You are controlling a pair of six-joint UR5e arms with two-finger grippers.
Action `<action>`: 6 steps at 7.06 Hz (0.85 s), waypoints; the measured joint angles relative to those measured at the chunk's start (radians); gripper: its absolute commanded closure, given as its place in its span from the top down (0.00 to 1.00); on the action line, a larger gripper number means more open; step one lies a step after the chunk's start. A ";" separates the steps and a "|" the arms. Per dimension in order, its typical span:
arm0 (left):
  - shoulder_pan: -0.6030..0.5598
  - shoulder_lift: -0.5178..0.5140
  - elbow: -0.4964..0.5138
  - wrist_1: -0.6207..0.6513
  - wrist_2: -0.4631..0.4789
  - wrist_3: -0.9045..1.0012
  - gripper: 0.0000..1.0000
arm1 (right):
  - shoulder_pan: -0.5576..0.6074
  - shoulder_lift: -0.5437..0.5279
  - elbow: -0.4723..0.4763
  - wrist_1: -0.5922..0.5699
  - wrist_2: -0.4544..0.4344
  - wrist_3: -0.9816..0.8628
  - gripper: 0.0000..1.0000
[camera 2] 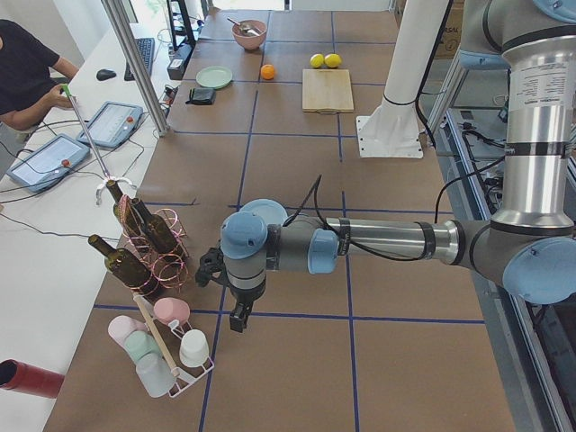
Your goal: Pick orange to plate
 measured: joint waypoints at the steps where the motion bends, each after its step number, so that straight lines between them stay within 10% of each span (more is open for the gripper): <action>1: 0.002 -0.014 0.002 -0.001 0.000 0.002 1.00 | 0.000 0.003 0.000 0.000 0.000 0.000 1.00; 6: 0.012 -0.124 -0.032 -0.078 -0.026 0.006 1.00 | 0.001 0.026 0.081 0.019 0.054 0.015 1.00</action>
